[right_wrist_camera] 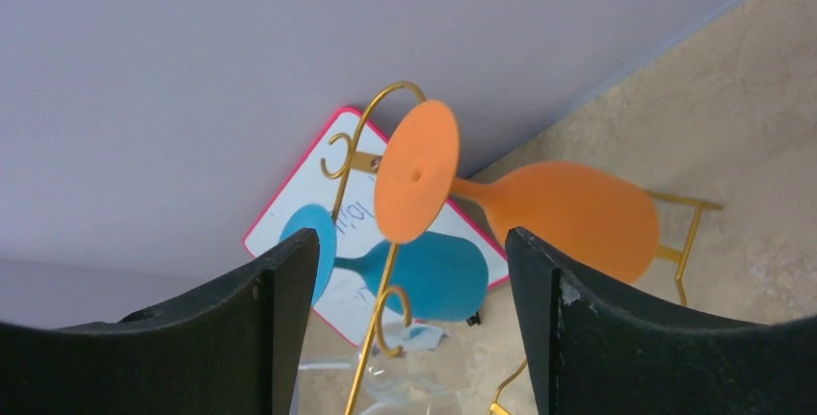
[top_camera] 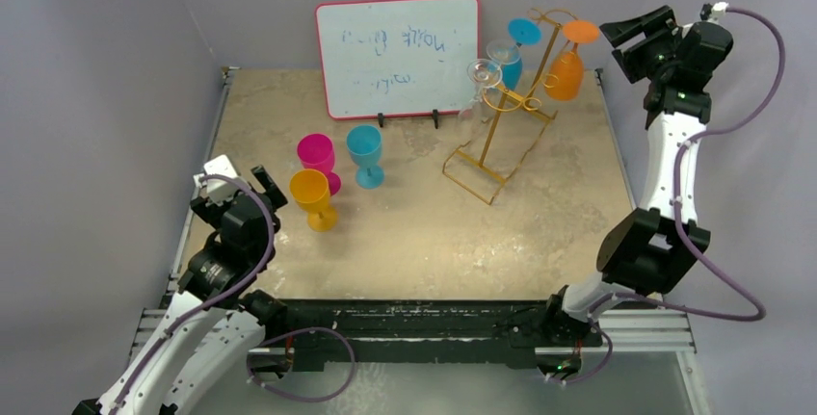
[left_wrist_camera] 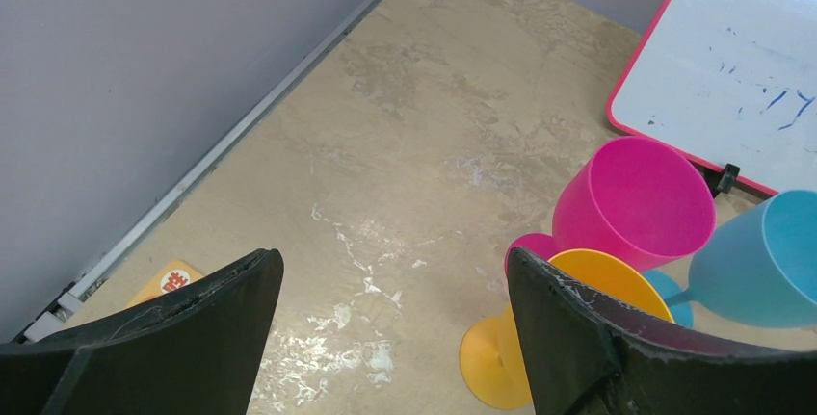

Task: Take the wine glass off the wine glass rack
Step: Pick up the wine glass from the wine rack.

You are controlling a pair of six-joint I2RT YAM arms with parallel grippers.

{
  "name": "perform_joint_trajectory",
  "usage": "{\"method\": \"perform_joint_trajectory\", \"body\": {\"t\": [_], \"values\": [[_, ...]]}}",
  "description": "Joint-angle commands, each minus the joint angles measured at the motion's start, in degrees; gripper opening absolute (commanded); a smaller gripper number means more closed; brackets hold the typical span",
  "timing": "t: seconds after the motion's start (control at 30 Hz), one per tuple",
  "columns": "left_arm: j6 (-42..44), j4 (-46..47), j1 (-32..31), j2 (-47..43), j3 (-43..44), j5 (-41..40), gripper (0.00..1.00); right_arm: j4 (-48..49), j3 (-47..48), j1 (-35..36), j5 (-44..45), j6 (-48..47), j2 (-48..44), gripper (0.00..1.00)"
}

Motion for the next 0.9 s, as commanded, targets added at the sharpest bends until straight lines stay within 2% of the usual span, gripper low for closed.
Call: {"method": "perform_joint_trajectory", "body": {"t": [0.0,0.1,0.23,0.37,0.57,0.7,0.87], "values": [[-0.18,1.25,-0.14,0.79,1.86,0.7,0.86,-0.48,5.95,0.12,-1.82,0.35,3.37,0.7],[-0.17,1.27,-0.14,1.09,1.87,0.99,0.86,-0.64,7.91,0.12,-2.96,0.17,5.56,0.6],[-0.14,1.33,-0.14,1.24,1.76,1.23,0.86,-1.94,10.13,0.32,-0.75,-1.05,7.19,0.57],[-0.34,1.42,-0.14,1.54,1.66,1.59,0.86,-4.25,14.59,0.97,-2.43,-2.79,10.66,0.53],[-0.46,1.26,-0.14,1.61,1.8,1.72,0.86,-9.79,21.88,3.85,-0.82,-5.33,15.69,0.52],[-0.58,1.07,-0.14,1.27,1.78,1.5,0.86,-14.85,26.87,6.11,4.25,-8.78,17.86,0.53],[-0.62,1.16,-0.14,1.46,1.74,1.69,0.86,-16.86,27.56,7.54,10.58,-11.39,17.43,0.5]]}}
